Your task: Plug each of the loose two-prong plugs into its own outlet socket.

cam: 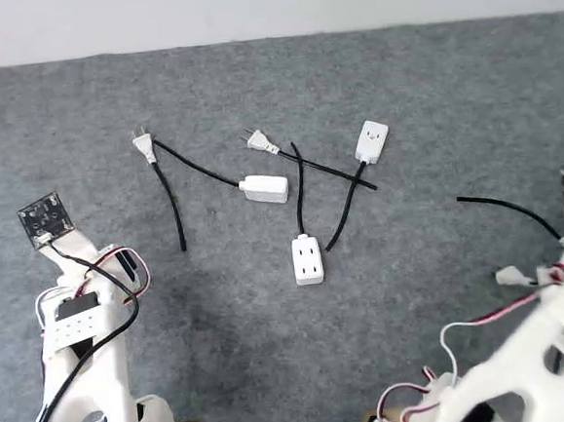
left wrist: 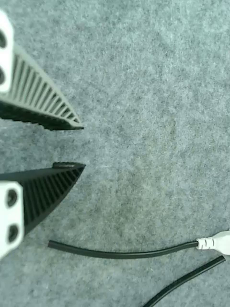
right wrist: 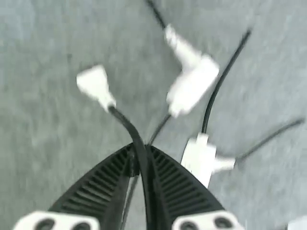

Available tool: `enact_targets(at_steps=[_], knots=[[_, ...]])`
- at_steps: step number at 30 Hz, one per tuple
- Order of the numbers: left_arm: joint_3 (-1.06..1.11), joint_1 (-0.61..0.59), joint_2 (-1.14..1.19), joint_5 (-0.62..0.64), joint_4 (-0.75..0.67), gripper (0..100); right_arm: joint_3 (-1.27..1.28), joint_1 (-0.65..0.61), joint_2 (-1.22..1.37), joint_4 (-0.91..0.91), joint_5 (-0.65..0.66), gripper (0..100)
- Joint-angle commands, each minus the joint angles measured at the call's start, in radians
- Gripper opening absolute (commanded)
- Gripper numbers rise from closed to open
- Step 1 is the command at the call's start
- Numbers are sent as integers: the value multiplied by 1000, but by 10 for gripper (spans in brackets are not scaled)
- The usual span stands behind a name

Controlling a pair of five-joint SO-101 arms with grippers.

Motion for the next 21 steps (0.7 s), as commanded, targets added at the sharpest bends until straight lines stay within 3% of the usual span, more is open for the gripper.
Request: enact_targets(at_steps=[1,10,16,21], knots=[[-47,-8,-9,-9,3,101,-60,-99,-28,-73,-66,8],[-47,-8,-9,-9,3,101,-28,-298,-2,-234,-173,9],[-47,-8,-9,-9,3,101,23,-433,176,-346,-250,9],[-47,-8,-9,-9,3,101,17,-476,317,-447,-316,16]])
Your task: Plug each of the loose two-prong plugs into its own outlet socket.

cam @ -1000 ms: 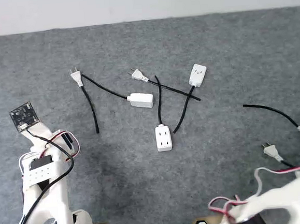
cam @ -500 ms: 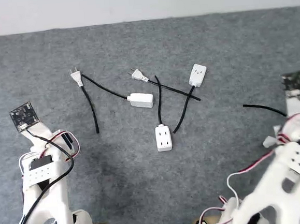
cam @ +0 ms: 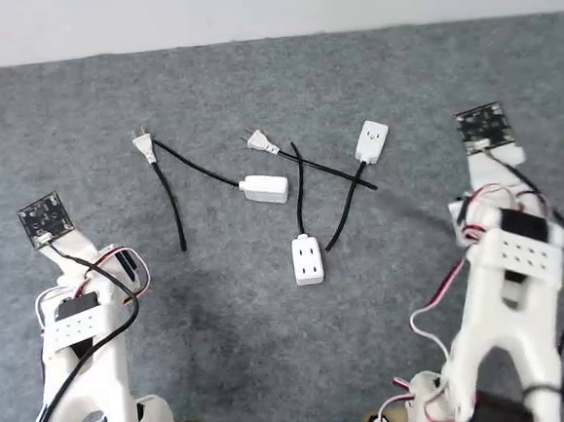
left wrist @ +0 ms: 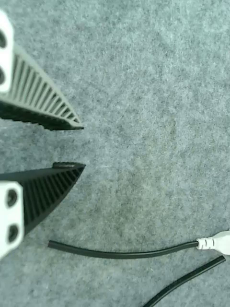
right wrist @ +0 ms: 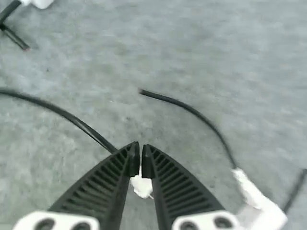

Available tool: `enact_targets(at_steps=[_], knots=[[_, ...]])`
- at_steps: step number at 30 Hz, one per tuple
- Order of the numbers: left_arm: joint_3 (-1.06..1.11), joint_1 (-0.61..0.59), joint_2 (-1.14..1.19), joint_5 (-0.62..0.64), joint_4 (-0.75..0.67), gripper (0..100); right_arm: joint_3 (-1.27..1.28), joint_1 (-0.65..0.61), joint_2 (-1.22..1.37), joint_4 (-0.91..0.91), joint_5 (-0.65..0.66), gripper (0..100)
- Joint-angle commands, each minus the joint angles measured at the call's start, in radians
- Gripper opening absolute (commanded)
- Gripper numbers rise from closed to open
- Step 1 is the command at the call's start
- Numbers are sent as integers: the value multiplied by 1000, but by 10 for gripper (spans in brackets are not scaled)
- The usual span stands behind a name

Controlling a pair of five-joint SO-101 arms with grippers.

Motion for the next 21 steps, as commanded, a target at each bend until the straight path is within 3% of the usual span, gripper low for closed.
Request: enact_targets(at_steps=[1,6,10,12,17,21], knots=[[-47,-8,-9,-9,3,101,-18,-18,51,-84,-31,32],[-48,-8,-9,-9,3,102,-18,-1,56,-101,-25,167],[-48,-8,-9,-9,3,102,-12,18,67,-99,86,115],[-48,-8,-9,-9,3,103,8,16,70,-84,178,92],[-48,-8,-9,-9,3,103,97,16,68,-82,551,91],[-48,-8,-9,-9,3,103,106,45,68,-85,615,91]])
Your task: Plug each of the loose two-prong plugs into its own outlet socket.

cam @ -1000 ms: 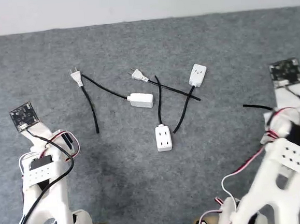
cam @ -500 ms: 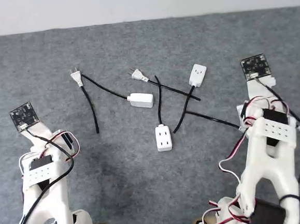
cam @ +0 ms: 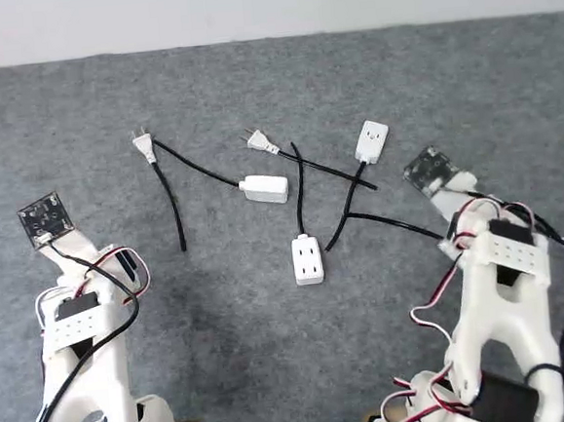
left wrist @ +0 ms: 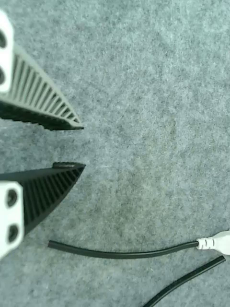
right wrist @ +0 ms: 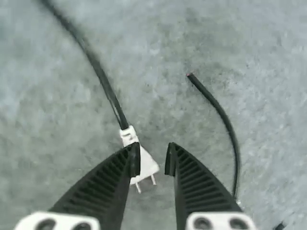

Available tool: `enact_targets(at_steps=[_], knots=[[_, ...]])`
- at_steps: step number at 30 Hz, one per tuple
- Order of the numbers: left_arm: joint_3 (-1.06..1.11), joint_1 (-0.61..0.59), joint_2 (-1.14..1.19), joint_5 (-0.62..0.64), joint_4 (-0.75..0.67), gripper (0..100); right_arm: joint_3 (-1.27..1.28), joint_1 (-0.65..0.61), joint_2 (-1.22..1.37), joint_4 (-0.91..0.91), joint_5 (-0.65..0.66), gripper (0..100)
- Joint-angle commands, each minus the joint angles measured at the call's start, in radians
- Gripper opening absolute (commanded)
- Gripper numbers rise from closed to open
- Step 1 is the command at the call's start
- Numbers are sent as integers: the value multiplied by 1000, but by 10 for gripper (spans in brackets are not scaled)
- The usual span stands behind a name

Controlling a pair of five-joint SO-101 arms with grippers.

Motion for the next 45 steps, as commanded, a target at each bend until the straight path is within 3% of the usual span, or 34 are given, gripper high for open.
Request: enact_targets(at_steps=[1,6,10,17,24,38,45], knots=[[-48,-8,-9,-9,3,103,-6,28,-4,-13,49,91],[-48,-8,-9,-9,3,103,43,24,-2,-65,89,101],[-48,-6,-9,-9,3,104,83,19,-4,-68,129,172],[-50,-6,-9,-9,2,104,86,15,-2,-73,129,171],[-50,-6,-9,-9,2,104,101,-48,59,-180,84,120],[-50,-3,-9,-11,-2,104,100,-47,189,-320,87,111],[-50,-2,-9,-11,-3,105,101,-45,127,-311,91,111]])
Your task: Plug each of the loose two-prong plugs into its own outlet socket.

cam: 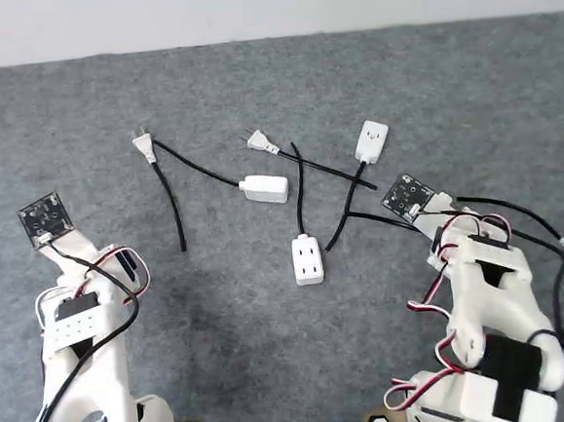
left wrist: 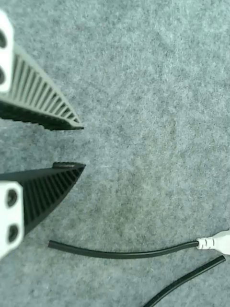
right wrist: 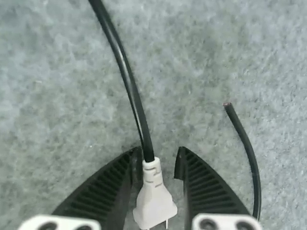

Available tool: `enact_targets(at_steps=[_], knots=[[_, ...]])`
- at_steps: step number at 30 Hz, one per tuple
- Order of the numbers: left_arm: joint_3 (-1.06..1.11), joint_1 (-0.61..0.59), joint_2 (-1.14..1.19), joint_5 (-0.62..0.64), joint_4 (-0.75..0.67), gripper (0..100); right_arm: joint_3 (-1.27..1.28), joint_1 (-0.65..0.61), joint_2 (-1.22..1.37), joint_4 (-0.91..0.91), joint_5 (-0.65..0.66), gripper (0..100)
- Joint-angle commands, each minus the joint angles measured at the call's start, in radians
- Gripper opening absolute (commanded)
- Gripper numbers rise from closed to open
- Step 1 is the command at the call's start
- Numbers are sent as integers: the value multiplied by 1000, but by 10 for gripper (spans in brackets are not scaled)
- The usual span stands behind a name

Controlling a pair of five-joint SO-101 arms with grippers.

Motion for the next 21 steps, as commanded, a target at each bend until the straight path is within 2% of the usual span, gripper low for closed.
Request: enact_targets(at_steps=[1,7,21], knots=[[-50,-2,-9,-8,-3,105,-3,4,-74,1,-8,111],[-50,-2,-9,-8,-3,105,-8,7,-136,117,-6,111],[-50,-3,-9,-8,-3,105,-8,13,-137,128,-6,110]])
